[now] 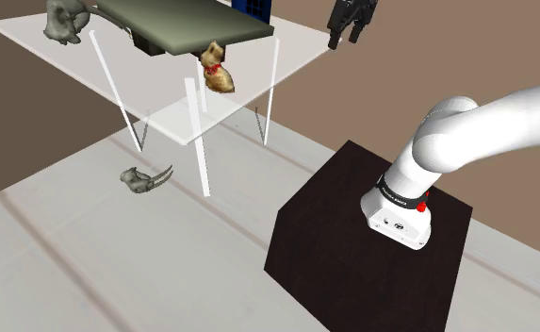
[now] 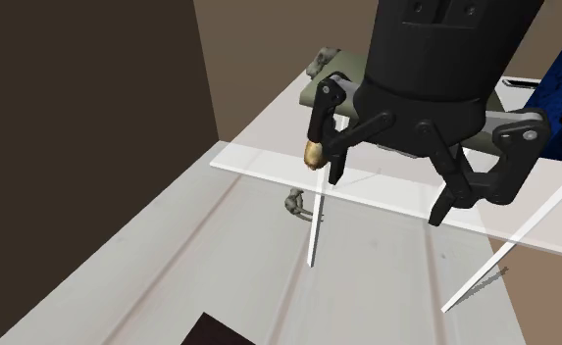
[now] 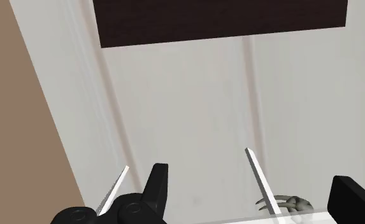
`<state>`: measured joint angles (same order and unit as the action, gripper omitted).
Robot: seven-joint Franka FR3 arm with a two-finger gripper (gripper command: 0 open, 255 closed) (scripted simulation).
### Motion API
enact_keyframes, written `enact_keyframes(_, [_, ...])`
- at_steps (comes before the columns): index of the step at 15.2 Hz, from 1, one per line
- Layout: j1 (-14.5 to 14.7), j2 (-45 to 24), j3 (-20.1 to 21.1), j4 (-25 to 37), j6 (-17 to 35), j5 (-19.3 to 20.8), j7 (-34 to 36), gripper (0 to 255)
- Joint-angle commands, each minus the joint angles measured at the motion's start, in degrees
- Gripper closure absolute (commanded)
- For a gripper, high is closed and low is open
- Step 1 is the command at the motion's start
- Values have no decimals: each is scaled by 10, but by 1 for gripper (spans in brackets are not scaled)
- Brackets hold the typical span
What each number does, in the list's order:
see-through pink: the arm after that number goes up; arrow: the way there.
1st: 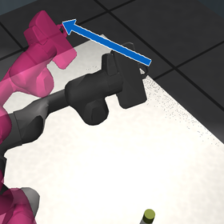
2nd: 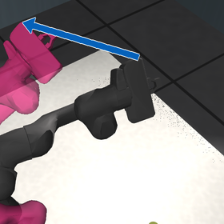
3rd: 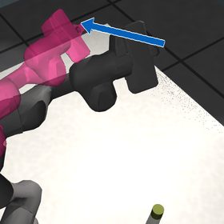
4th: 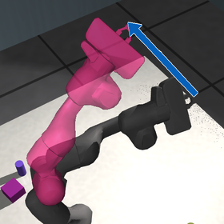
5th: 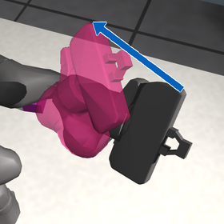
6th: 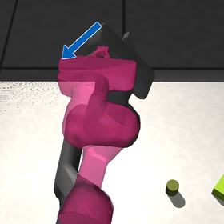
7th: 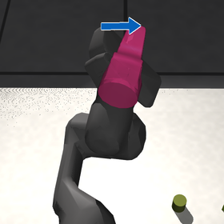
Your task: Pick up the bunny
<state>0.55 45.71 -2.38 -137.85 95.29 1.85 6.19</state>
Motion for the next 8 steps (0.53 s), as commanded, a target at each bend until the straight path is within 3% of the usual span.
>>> enact_keyframes(1, [0,0,0,0,0,0,0,0])
enact_keyframes(8, [18,-102,44,-1,140,-8,39,0])
